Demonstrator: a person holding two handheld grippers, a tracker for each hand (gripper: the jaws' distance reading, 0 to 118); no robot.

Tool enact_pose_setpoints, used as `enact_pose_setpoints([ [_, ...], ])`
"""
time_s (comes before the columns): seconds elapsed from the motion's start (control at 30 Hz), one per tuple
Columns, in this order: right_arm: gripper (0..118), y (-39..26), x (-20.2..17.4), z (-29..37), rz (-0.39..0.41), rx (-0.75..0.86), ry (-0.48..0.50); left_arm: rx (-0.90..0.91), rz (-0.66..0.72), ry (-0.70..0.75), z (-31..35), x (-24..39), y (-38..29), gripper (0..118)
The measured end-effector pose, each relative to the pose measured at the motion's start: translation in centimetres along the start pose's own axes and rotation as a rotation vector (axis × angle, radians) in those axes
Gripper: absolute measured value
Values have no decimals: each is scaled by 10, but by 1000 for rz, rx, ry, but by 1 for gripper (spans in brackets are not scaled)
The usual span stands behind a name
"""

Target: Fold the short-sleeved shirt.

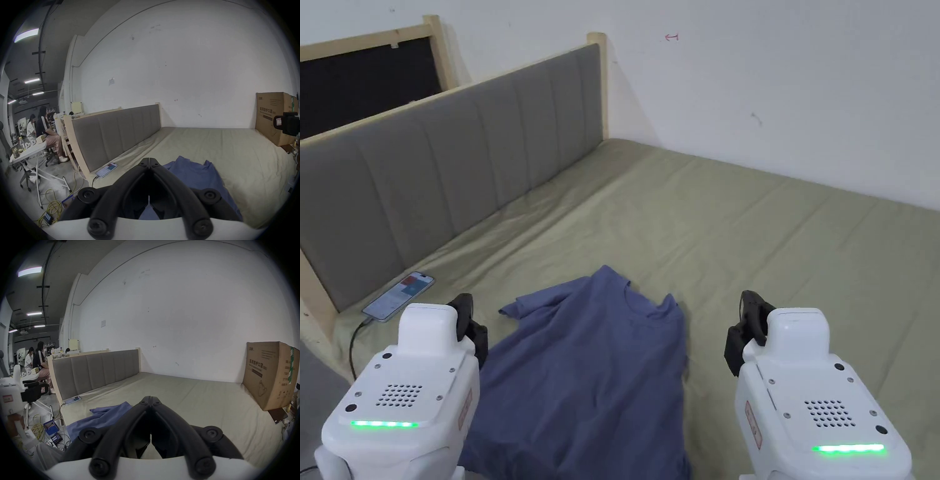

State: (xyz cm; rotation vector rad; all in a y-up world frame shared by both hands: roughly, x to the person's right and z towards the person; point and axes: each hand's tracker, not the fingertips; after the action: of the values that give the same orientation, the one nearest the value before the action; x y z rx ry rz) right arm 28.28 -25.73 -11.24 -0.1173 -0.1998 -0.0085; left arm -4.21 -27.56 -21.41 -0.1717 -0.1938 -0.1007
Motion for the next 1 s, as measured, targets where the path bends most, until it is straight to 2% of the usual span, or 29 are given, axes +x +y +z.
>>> enact_pose_setpoints([
  [0.2, 0, -3, -1, 1, 1, -9, 15, -68, 24, -13, -7, -7, -5, 0],
  [0.43, 0, -9, 23, 7, 4, -30, -48, -331, 91, -165, -59, 19, -13, 0],
  [0.57, 0, -14, 41, 10, 1, -47, -99, -501, 70, -252, -102, 48, -24, 2],
  [0.6, 0, -15, 46, 10, 2, -52, -113, -534, 67, -259, -113, 57, -28, 7],
  [0.63, 0, -17, 50, 11, 2, -56, -124, -572, 52, -272, -123, 64, -32, 20],
  [0.7, 0, -21, 59, 12, -2, -69, -150, -648, 37, -295, -145, 81, -41, 76],
  [0.73, 0, -23, 63, 13, -3, -75, -162, -686, 30, -309, -153, 88, -45, 93],
  [0.77, 0, -26, 68, 14, -3, -83, -176, -711, 38, -311, -162, 96, -50, 100],
  [1.0, 0, -44, 95, 21, -20, -137, -253, -812, 59, -310, -200, 129, -87, 100],
])
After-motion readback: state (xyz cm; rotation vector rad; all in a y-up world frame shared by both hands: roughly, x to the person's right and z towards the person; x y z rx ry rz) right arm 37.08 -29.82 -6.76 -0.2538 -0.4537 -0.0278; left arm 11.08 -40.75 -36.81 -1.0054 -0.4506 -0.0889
